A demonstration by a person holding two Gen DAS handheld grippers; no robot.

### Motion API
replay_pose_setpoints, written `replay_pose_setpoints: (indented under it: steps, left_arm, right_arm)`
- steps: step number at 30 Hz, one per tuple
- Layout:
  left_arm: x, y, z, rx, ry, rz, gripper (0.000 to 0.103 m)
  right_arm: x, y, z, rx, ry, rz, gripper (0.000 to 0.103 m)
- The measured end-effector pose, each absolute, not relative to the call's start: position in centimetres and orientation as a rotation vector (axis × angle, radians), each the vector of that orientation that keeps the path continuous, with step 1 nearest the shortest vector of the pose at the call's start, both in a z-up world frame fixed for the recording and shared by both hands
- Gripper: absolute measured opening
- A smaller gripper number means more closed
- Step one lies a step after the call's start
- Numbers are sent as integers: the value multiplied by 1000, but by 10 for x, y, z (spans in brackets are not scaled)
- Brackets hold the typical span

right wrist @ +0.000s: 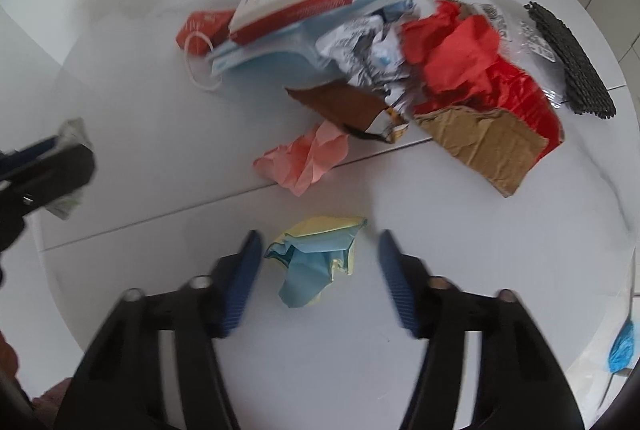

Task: Collect trash
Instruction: 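Grasp the crumpled grey paper with the left tool while the right tool grasps the yellow-blue paper, then carry both papers over the wastebasket and open both tools to drop them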

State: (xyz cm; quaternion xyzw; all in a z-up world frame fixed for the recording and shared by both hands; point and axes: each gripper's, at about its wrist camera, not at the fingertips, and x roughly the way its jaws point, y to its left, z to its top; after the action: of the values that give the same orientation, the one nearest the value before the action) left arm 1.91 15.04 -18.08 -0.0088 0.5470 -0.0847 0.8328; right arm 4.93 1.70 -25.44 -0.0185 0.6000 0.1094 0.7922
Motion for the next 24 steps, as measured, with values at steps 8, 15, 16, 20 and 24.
replay_pose_setpoints:
  steps: [8, 15, 16, 20, 24]
  left_arm:
    - [18, 143, -168, 16, 1148, -199, 32]
    - [8, 83, -140, 115, 1097, -337, 32]
    - [6, 75, -138, 122, 1093, -356, 32]
    - [-4, 23, -125, 165, 1065, -459, 32]
    - [-18, -31, -115, 190, 1042, -569, 32]
  right_arm:
    - [43, -6, -233, 50, 1228, 248, 41]
    - [5, -74, -176, 121, 1117, 159, 41]
    - [-3, -90, -167, 122, 1105, 129, 41]
    - [-42, -142, -142, 142, 1060, 15, 41]
    - [-89, -201, -127, 204, 1026, -121, 42]
